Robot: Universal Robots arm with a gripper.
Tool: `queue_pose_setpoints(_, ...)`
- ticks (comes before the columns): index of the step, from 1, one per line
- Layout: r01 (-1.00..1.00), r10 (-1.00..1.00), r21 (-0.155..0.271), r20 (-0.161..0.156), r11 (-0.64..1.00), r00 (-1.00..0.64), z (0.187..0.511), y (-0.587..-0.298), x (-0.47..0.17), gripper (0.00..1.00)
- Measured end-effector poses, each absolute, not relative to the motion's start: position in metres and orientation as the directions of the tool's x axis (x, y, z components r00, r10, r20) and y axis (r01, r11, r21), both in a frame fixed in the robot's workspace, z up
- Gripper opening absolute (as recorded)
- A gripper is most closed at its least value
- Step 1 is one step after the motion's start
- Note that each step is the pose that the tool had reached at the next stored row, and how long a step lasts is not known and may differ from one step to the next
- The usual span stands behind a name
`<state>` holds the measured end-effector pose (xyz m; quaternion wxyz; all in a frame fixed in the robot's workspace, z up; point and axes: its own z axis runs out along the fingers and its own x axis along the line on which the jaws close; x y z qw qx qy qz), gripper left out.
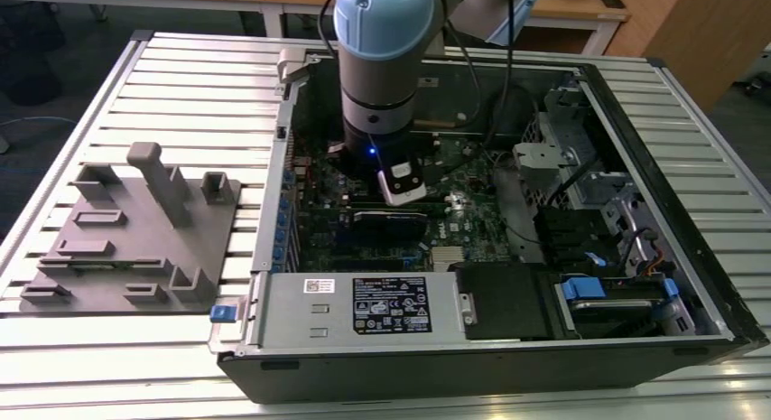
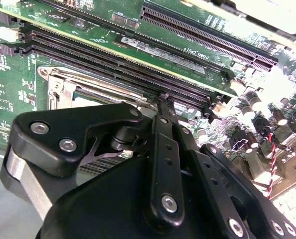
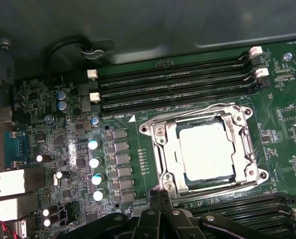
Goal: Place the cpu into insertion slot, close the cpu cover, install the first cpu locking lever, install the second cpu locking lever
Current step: 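Install the second cpu locking lever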
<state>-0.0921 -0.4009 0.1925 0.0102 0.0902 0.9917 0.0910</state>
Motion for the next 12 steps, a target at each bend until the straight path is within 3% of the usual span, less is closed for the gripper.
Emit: queue_pose_setpoints(12,0.177,0.181,0.166,-0.009,0.97,-0.984,0.1925,-0.4005,-0.0952,0.1)
